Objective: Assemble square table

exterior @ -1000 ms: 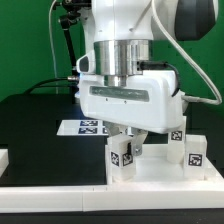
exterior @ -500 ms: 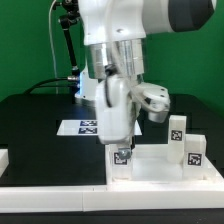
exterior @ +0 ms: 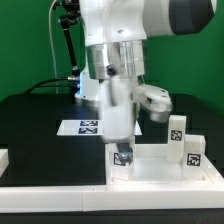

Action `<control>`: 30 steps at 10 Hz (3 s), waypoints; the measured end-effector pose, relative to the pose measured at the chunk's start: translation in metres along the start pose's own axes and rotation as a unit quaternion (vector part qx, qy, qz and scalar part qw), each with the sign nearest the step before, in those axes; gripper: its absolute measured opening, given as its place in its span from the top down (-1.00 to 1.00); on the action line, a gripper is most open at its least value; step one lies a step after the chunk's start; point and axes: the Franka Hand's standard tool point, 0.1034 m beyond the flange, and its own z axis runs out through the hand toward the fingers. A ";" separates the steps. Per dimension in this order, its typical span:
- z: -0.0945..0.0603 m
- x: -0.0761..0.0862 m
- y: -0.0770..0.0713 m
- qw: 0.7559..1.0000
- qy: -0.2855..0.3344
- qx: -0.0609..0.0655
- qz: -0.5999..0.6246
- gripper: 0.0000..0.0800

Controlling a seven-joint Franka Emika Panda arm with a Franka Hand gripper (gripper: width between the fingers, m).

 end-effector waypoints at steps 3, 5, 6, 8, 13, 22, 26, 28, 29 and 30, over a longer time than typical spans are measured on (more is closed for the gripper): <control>0.003 0.000 0.008 0.987 -0.001 -0.007 -0.163 -0.59; 0.002 0.003 0.008 0.960 0.006 -0.012 -0.278 -0.62; -0.002 0.002 0.003 0.922 0.018 -0.016 -0.387 -0.62; -0.005 -0.003 0.003 0.862 0.021 -0.009 -0.506 -0.62; -0.002 0.000 0.005 0.905 0.029 -0.003 -0.425 0.24; -0.003 0.003 0.002 0.995 -0.006 0.006 0.099 0.27; 0.000 -0.003 0.004 0.999 0.005 0.002 0.033 -0.31; -0.003 -0.008 0.002 0.987 0.005 0.004 -0.158 -0.53; -0.003 -0.008 0.003 0.977 0.005 0.004 -0.214 -0.61; -0.003 -0.006 0.003 0.966 0.007 0.004 -0.257 -0.62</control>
Offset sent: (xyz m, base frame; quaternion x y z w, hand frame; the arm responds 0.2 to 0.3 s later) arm 0.0000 0.0000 0.0000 0.0000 0.0000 -0.1938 0.9810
